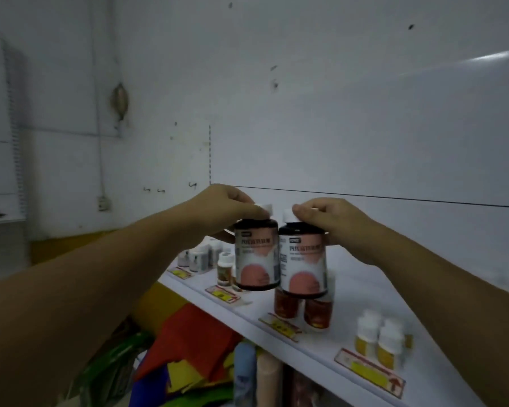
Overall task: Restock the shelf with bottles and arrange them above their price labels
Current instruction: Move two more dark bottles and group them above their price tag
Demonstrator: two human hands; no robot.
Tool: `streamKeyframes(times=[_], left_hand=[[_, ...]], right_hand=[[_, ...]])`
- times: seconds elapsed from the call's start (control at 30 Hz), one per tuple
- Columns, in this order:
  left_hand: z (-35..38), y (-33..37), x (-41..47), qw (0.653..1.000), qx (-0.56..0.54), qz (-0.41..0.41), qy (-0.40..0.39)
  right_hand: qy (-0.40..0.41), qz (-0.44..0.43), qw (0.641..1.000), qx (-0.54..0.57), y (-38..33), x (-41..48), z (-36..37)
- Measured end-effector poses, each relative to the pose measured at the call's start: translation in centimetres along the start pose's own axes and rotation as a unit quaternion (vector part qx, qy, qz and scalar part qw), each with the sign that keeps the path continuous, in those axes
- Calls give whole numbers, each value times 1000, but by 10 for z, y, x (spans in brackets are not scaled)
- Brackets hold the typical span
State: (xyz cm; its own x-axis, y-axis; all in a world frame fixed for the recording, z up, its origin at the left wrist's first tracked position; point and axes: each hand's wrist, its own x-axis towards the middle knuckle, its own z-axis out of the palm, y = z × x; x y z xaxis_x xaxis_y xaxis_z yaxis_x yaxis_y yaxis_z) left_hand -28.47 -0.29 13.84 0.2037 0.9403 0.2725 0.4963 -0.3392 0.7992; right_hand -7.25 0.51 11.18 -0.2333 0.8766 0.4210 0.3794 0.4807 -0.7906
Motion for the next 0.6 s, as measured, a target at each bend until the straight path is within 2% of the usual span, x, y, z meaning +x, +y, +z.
streamKeyframes(times=[0.17,0.33,0.47,0.6], left_hand=[[-81,-65,-2,998,-14,-18,56],[-137,-116,13,996,18,-63,67],[-171,-161,38,992,31,-103,69],[-197,-194,76,988,12,-93,123]], right_hand=[[-30,-14,999,-25,-23,59,89],[-41,-22,999,-22,-26,116,157],[-56,-27,997,-44,-15,167,195],[-69,-32,995,-63,-4,222,213]])
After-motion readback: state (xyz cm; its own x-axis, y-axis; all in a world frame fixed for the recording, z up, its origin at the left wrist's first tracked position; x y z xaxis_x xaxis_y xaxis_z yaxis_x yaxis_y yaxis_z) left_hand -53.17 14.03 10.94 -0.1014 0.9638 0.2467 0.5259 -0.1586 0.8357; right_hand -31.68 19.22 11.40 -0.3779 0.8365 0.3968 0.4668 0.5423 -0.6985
